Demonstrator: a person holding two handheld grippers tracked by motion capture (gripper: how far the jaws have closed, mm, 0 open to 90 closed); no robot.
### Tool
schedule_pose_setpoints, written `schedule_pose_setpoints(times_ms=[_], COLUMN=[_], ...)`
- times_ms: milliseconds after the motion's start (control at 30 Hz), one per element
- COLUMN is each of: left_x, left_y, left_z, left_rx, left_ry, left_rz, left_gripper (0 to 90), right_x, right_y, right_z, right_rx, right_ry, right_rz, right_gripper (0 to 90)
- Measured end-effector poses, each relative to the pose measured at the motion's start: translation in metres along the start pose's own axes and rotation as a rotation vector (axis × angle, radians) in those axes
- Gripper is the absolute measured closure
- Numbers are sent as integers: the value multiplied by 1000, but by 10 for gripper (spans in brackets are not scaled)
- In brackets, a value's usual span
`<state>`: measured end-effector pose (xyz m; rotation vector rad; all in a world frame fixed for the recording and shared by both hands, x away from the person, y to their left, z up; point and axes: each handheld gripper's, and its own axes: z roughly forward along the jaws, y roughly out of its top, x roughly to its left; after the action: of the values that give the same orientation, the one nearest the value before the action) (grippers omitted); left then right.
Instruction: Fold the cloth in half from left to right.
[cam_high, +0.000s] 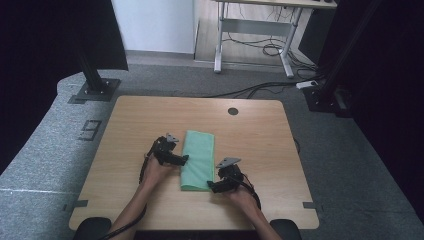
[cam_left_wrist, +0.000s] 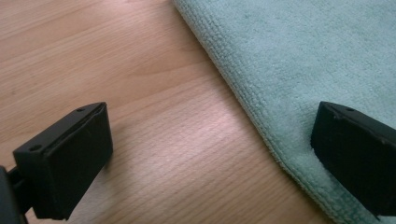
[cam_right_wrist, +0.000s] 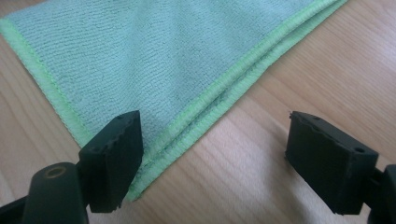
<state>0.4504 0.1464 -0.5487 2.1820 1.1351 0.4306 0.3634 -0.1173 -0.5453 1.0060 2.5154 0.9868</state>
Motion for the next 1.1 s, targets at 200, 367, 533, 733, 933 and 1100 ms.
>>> schedule_pose_setpoints(times_ms=[200, 367, 533, 733, 933, 1100], left_x=[-2, -4, -10, -16, -20, -24], left_y=[0, 0, 1, -2, -12, -24], left_z=[-1, -2, -10, -26, -49, -65], left_rx=[-13, -14, -29, -48, -55, -54], left_ry=[13, 21, 4, -30, -71, -104], left_rz=[18, 30, 55, 74, 84, 89], left_gripper=[0, 0, 15, 10, 5, 0], right_x=[-1, 0, 0, -1, -5, -9], right_y=[0, 0, 1, 3, 2, 0], right_z=[1, 0, -3, -12, -20, -30], right_rx=[-11, -9, -23, -45, -46, -52], right_ry=[4, 8, 12, 12, 1, -4], right_rz=[0, -4, 0, -8, -18, -14], right_gripper=[189, 219, 232, 229, 177, 141])
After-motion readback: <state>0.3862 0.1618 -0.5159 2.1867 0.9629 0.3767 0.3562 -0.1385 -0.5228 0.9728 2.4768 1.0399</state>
